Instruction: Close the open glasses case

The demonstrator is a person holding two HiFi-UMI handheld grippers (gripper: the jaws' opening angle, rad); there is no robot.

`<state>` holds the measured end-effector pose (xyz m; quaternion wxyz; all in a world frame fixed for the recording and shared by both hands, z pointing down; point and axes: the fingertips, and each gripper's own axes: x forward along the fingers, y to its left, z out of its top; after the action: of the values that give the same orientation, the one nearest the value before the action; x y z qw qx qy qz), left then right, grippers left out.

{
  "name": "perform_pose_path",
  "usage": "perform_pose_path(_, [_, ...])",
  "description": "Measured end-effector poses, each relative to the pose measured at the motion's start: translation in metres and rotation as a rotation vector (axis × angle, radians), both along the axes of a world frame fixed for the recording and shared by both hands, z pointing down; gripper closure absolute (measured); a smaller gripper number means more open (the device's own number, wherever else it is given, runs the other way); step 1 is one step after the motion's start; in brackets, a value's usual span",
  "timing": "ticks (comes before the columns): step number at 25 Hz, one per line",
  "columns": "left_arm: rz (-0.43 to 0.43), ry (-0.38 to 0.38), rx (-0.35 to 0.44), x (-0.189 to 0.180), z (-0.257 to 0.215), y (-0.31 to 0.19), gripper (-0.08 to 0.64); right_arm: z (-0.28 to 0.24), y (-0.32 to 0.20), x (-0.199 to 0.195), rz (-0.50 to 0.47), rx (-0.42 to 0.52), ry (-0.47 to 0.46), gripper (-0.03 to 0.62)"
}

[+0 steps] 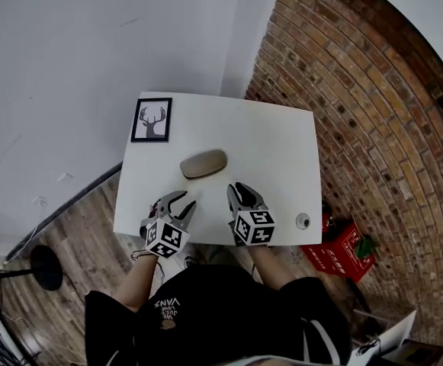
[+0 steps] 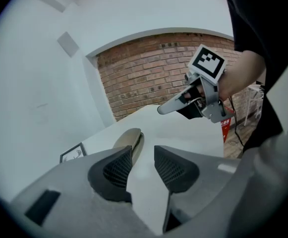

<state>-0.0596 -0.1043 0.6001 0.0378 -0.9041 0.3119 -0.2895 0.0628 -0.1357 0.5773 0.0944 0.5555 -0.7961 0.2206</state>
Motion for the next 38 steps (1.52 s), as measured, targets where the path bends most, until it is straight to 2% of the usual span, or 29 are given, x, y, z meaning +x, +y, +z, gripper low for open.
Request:
perform_pose_path(5, [-0.035,0.041,0.06,-0.016,-0.019,0.015,0.52,-0.016,0.02,-0.002,0.018,0.047,0.007,0.592])
perform_pose_path(6, [-0.038,0.048,0.062,-0.018,-0.021,0.019,0.533,-0.018,0.025,-0.004,0.014,0.053,0.007,0.592])
perform_pose_path(11, [-0.061,0.14,-0.002,-0.029,-0.028,0.033,0.549,-0.025,0.049,-0.011,-0.011,0.077,-0.002,0.592])
perform_pose_path(15, [-0.119,0.238,-0.059,-0.047,-0.038,0.041,0.549,-0.027,0.068,-0.018,-0.023,0.078,0.007,0.592])
perform_pose_path(18, [-0.159,0.277,-0.078,-0.059,-0.038,0.047,0.549,-0.028,0.08,-0.021,-0.03,0.074,0.018,0.592])
perform_pose_path(22, [-0.174,0.288,-0.071,-0.067,-0.039,0.057,0.55,-0.029,0.092,-0.023,-0.029,0.078,0.033,0.594])
perform_pose_path(29, [-0.136,0.309,-0.052,-0.063,-0.043,0.076,0.551,-0.03,0.106,-0.028,-0.027,0.076,0.049,0.594])
perform_pose_path(38, [-0.136,0.33,-0.082,-0.064,-0.038,0.088,0.551,-0.026,0.114,-0.033,-0.029,0.064,0.073,0.594])
